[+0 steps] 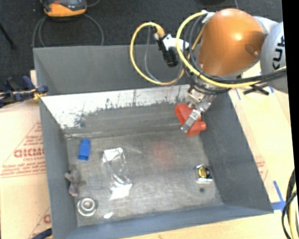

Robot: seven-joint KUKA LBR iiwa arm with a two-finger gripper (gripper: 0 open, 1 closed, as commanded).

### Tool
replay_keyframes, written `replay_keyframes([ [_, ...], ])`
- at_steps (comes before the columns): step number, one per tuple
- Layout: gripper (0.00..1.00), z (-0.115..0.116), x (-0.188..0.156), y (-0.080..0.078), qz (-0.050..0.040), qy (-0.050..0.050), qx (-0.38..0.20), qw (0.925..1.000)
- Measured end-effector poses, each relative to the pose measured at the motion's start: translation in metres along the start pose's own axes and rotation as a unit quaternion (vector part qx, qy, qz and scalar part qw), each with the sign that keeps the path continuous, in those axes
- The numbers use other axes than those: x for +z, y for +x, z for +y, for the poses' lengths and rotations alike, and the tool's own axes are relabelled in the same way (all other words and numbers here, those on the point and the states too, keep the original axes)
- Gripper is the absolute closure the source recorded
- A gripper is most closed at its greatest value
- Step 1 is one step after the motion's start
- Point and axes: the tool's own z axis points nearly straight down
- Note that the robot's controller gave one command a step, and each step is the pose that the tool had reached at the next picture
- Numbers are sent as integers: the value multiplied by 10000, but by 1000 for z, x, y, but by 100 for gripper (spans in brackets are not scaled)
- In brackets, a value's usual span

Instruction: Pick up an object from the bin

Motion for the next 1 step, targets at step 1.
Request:
replay_keyframes([
  [1, 100, 45, -85, -37, -26, -15, -1987, 9801],
])
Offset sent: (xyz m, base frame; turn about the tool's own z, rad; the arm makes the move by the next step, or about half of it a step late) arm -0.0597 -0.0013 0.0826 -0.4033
